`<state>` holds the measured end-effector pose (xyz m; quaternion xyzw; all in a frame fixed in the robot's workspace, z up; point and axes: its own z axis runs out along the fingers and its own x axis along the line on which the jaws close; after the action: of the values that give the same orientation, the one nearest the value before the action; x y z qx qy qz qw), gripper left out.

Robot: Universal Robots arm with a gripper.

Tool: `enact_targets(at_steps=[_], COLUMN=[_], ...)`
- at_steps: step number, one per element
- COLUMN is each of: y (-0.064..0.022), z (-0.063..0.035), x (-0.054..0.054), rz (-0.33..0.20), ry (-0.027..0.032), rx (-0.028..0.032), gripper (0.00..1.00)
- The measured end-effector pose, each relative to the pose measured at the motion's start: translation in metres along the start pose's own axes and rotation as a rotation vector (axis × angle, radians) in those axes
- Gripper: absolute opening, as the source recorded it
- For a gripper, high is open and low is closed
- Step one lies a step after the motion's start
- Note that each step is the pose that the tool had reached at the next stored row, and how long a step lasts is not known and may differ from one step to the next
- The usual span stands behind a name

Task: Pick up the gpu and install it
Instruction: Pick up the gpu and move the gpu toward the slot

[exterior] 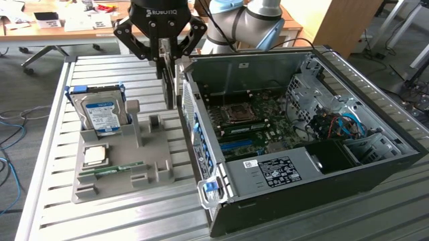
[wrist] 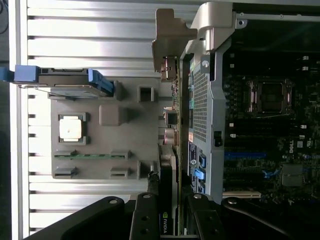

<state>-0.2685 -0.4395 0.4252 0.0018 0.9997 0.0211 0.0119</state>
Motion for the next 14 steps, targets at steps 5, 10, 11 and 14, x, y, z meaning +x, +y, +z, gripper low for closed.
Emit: enact_targets(at_steps=[5, 10, 11, 14], y=[0.0, 0.0001, 0.0001, 0.0001], z=[0.0002, 0.0003, 0.0003, 0.0004], x=[-0.006, -0.012, -0.013, -0.016], rz=[0.0, 0.0, 0.0, 0.0], ry=[0.0, 0.0, 0.0001, 0.0001], rx=[0.0, 0.0, 0.0001, 0.0], gripper=[0.27, 0.27, 0.27, 0.27])
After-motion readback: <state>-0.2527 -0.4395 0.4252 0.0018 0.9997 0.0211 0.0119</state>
